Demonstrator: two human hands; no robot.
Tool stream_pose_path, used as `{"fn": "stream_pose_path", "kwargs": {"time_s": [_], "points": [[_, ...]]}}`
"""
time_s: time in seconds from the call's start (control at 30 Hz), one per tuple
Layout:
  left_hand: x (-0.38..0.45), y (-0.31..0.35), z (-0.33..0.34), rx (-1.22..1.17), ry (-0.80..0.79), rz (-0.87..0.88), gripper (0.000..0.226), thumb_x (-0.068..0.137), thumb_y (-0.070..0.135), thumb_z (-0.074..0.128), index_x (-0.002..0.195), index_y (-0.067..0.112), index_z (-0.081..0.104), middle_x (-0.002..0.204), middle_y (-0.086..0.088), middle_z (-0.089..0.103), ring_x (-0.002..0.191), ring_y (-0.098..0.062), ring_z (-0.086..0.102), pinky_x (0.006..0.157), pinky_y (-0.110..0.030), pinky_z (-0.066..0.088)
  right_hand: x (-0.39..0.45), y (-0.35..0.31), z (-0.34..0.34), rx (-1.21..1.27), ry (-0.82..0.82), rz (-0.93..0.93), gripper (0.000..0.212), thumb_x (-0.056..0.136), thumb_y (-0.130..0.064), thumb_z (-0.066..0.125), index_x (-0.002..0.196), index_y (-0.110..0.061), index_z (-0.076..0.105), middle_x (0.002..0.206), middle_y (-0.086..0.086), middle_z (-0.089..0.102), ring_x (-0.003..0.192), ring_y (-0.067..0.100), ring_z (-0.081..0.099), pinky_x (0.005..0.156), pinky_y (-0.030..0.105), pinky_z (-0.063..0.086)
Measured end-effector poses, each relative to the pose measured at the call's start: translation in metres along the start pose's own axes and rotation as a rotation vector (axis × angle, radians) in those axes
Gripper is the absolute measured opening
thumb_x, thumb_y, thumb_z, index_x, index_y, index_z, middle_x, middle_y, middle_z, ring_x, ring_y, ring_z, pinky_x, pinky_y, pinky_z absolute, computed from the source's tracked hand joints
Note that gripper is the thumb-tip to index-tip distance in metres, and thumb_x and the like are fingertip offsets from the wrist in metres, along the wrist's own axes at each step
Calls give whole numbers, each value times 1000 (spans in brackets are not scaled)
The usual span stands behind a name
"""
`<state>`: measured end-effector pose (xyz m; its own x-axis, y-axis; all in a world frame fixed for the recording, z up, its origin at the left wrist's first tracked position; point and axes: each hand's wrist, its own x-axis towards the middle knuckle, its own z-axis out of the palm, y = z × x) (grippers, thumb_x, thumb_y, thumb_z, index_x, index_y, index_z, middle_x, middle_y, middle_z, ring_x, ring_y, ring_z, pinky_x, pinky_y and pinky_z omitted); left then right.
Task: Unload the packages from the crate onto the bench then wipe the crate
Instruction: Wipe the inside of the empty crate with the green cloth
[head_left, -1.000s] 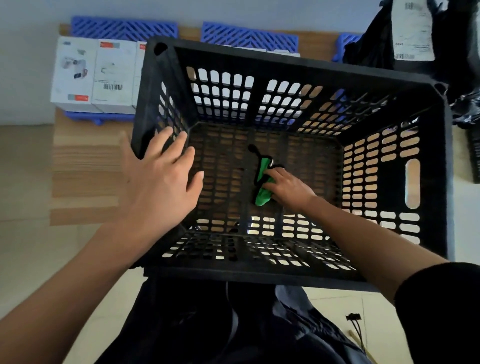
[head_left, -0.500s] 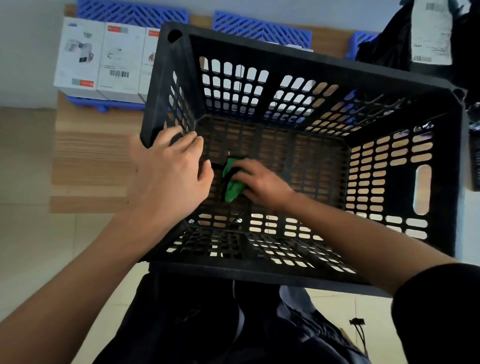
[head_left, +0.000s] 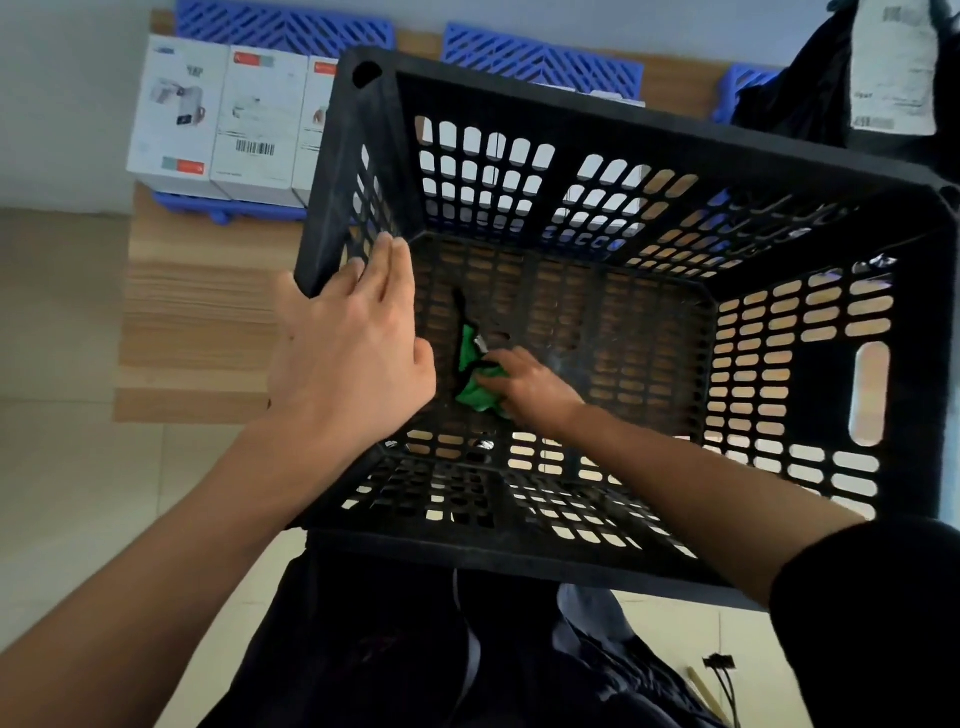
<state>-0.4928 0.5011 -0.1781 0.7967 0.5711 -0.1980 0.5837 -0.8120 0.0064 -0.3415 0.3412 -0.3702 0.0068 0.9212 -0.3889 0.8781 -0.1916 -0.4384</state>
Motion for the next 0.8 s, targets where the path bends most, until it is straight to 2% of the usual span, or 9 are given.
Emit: {"fn": "stream_pose_path", "kwargs": {"time_s": [0.13,0.23,0.37,0.47,0.53,0.6,0.8], "points": [[0,4,-6,29,-66,-45,86,84,33,49,157,-1,17,160,-16,38,130,-30,55,93,-54,40,12,-20,3,-90,-117,-196,50,96,-11,62,145,-17,54,149,13,40,133,31,40,99,46,52],[0,4,-7,53,-87,-51,87,84,33,47,157,0,14,164,-16,29,134,-29,52,95,-54,38,17,-2,-19,-114,-130,-303,49,95,-10,64,144,-10,56,149,18,44,135,34,44,101,49,51],[-1,3,-7,65,-103,-48,83,85,32,42,157,0,17,162,-16,33,137,-28,49,95,-55,37,21,12,-46,60,205,-83,51,85,3,69,136,0,62,140,26,52,129,45,50,106,52,48],[-2,4,-8,69,-112,-43,81,86,33,39,157,0,17,161,-14,36,139,-27,47,97,-56,37,45,12,-61,161,318,103,59,87,6,63,144,-2,52,147,26,44,133,46,44,113,53,40],[-2,3,-9,58,-108,-47,82,86,32,43,157,0,17,162,-16,33,139,-28,48,97,-56,38,65,8,-59,252,327,221,62,93,-1,62,152,-4,42,155,24,37,140,43,39,118,45,33],[-2,3,-10,51,-104,-56,83,85,30,43,157,0,16,164,-18,28,138,-28,50,96,-54,39,80,0,-48,260,268,271,63,96,-6,61,154,-8,39,156,21,36,141,40,36,118,41,31],[0,4,-10,65,-110,-70,85,84,26,54,157,-2,20,163,-24,26,135,-31,52,93,-52,39,68,-20,-14,63,90,61,52,94,-3,58,145,-14,54,141,18,44,127,38,40,108,49,42]]}}
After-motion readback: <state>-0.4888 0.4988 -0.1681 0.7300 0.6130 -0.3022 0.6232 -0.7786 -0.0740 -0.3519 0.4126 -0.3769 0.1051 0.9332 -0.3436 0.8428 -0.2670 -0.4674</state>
